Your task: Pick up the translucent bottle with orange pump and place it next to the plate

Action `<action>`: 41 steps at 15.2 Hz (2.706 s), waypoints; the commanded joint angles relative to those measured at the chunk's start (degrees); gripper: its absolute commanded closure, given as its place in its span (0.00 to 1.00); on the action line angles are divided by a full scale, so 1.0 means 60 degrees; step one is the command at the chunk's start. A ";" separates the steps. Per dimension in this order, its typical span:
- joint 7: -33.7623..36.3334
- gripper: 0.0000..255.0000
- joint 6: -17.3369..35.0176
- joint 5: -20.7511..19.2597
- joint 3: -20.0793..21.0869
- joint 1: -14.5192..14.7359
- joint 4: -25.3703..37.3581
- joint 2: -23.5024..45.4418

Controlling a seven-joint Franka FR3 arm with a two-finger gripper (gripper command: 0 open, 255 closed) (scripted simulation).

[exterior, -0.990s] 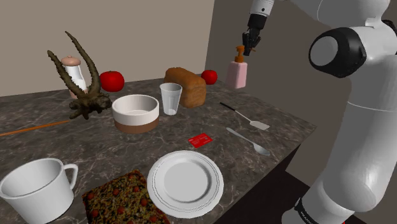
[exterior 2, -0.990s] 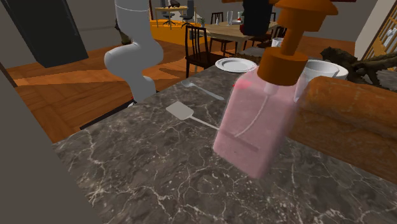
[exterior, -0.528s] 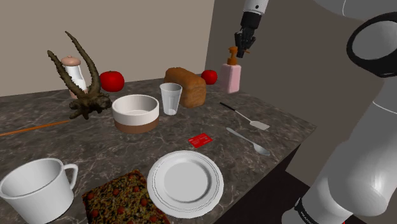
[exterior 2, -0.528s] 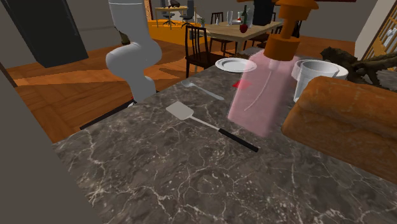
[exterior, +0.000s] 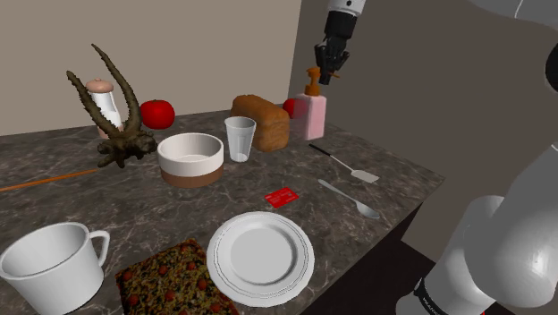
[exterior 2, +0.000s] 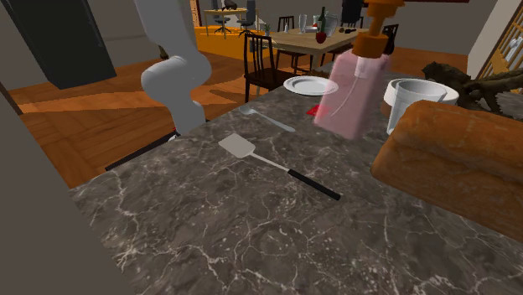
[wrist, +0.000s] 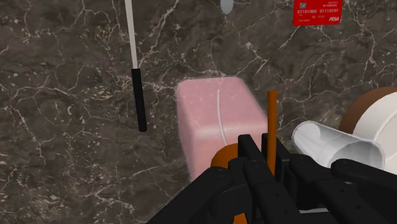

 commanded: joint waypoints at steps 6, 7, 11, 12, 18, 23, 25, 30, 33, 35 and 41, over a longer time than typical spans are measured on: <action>0.1748 1.00 0.0245 -0.0003 0.1041 0.0696 -0.0767 -0.0672; 0.1989 1.00 0.0276 0.0014 0.1192 0.0787 -0.0824 -0.0718; 0.2533 1.00 0.0480 0.0053 0.1535 0.1001 -0.1105 -0.0838; 0.2526 1.00 0.0617 0.0049 0.1538 0.1000 -0.1295 -0.0891; 0.2482 1.00 0.1422 0.0029 0.1554 0.0995 -0.2365 -0.1155; 0.2442 1.00 0.2076 0.0020 0.1562 0.0990 -0.3175 -0.1311; 0.2427 1.00 0.2305 0.0019 0.1564 0.0989 -0.3449 -0.1356; 0.2427 1.00 0.2305 0.0019 0.1564 0.0989 -0.3446 -0.1353; 0.2427 0.00 0.2305 0.0019 0.1564 0.0989 -0.3446 -0.1353; 0.2427 0.00 0.2305 0.0019 0.1564 0.0989 -0.3446 -0.1353; 0.2425 0.00 0.1323 0.0020 0.1514 0.0971 -0.2280 -0.1165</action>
